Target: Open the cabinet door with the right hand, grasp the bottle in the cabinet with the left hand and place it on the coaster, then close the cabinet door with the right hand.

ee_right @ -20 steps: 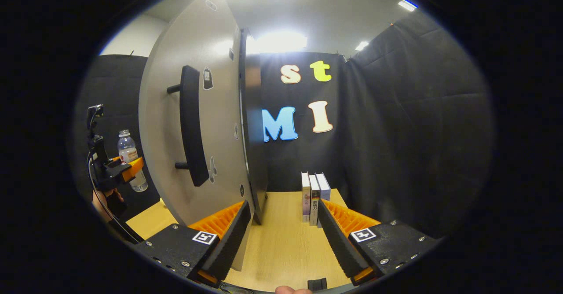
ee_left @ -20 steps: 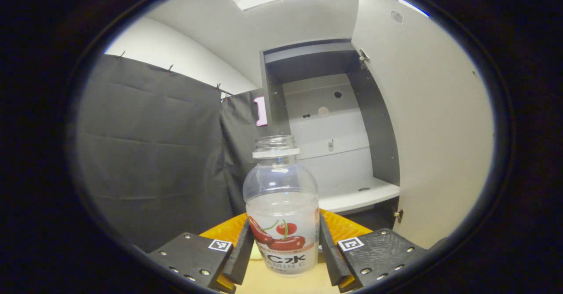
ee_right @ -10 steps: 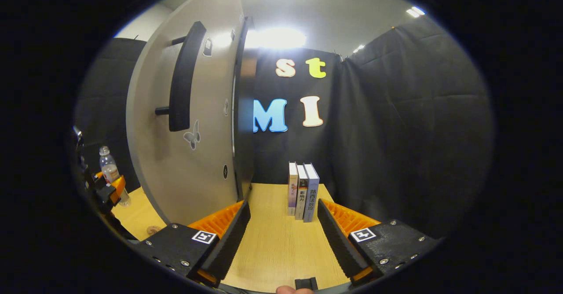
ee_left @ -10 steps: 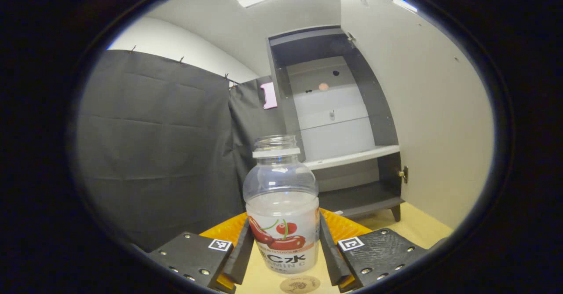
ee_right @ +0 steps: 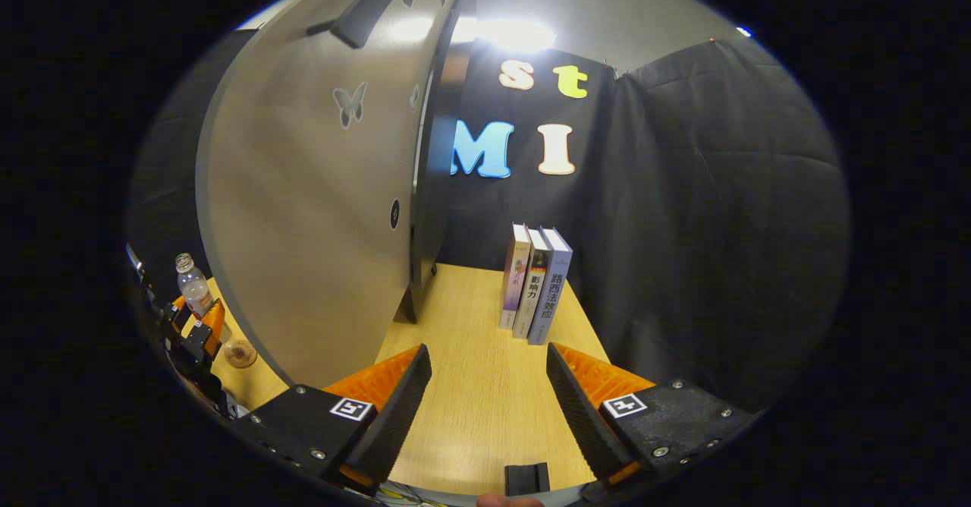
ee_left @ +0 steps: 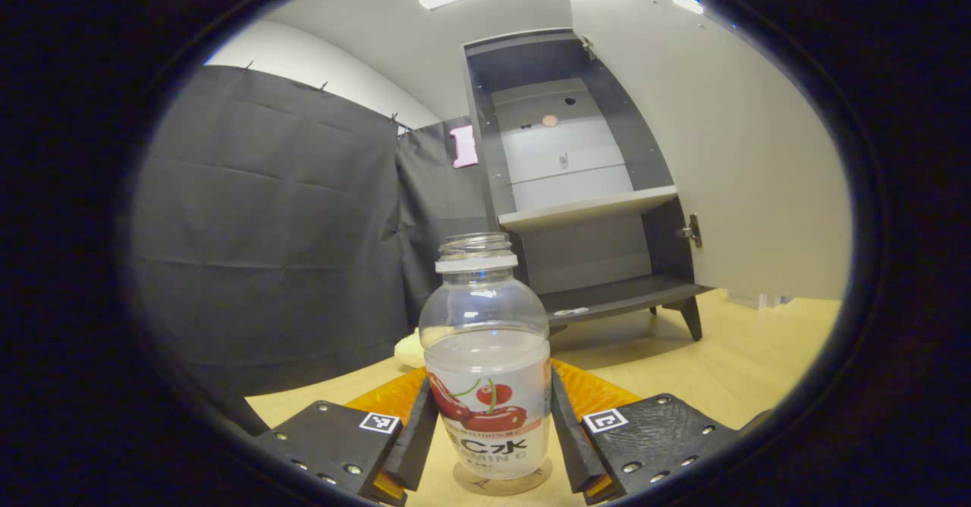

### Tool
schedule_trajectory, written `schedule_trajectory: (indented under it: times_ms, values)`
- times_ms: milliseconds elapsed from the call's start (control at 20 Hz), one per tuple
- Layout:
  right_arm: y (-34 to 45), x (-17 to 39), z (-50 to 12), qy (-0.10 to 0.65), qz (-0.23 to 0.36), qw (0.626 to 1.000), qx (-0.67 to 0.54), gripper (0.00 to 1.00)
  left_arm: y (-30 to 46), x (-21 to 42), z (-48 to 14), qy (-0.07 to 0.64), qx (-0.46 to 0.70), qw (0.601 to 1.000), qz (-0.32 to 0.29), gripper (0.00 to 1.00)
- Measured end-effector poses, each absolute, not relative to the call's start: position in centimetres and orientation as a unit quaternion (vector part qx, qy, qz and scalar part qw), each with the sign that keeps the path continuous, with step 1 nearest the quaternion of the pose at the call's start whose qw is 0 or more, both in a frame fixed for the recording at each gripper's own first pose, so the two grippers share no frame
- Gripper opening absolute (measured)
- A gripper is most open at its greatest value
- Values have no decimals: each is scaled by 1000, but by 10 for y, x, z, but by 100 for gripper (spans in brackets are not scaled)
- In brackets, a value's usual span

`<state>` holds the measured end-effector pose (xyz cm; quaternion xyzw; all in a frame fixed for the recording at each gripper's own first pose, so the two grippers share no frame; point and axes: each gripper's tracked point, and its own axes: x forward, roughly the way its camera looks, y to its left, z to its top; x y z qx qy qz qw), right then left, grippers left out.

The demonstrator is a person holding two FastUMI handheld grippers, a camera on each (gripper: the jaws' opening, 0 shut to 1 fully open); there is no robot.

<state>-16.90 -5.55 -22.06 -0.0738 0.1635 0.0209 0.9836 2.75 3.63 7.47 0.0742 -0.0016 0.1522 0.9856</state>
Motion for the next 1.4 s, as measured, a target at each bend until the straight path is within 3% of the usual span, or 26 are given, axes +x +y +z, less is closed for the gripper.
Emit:
schedule_trajectory:
  times_ms: [200,250,300,450,550,600,650,750,1300,1350,1400]
  values:
    - [-46,-161,-230,177,42,979,-92,94,36,29,76,20,66,983,172,72]
    - [-44,-159,-230,177,45,979,-93,95,38,30,76,26,62,982,175,79]
    - [-41,-159,-230,178,49,978,-93,95,36,32,83,9,55,983,177,79]
    - [-34,-157,-234,181,61,977,-94,95,39,35,72,11,42,982,184,71]
    - [-30,-156,-235,184,68,976,-95,95,38,38,78,2,41,981,187,92]
    - [-28,-156,-235,184,72,975,-96,95,39,35,82,-4,39,982,185,87]
    - [-26,-156,-236,185,76,975,-97,95,38,31,86,-9,41,982,185,92]
    - [-24,-156,-238,188,81,974,-95,95,39,37,95,-13,46,981,186,87]
    - [-30,-154,-216,170,74,981,-54,95,29,15,216,-81,49,982,165,86]
    - [-29,-153,-213,166,74,982,-46,96,26,15,228,-85,48,982,159,92]
    - [-29,-153,-207,162,74,983,-41,96,21,14,242,-88,49,983,152,86]
